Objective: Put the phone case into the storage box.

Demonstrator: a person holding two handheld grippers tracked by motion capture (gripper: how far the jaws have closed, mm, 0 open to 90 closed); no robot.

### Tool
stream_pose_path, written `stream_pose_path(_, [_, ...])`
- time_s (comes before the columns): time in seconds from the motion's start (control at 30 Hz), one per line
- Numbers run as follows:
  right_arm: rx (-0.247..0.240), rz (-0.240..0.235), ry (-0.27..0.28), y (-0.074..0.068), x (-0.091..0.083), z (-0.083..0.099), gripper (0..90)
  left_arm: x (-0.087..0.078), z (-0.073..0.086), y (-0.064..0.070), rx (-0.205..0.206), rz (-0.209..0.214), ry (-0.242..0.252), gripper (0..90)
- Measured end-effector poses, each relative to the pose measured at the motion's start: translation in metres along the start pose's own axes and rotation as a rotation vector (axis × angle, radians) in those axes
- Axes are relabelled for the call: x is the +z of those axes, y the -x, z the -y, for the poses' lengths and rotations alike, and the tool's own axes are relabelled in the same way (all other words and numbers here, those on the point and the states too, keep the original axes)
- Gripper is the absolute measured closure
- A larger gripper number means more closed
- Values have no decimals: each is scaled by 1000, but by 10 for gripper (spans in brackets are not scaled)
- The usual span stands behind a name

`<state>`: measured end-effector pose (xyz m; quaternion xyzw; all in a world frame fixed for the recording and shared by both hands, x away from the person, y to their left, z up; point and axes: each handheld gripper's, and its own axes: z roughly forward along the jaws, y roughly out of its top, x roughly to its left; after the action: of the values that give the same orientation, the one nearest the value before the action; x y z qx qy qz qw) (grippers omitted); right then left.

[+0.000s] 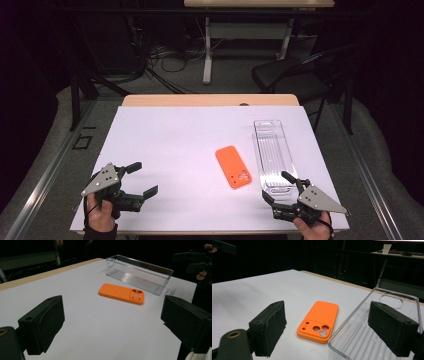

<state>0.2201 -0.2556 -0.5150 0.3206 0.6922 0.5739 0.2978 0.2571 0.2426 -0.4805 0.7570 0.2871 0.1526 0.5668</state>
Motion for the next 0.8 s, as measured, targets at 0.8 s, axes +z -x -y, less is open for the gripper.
stream_pose_path(0.8, [83,82,-163,6,-2,-7,144,38,-20,9,-43,82,-181,51])
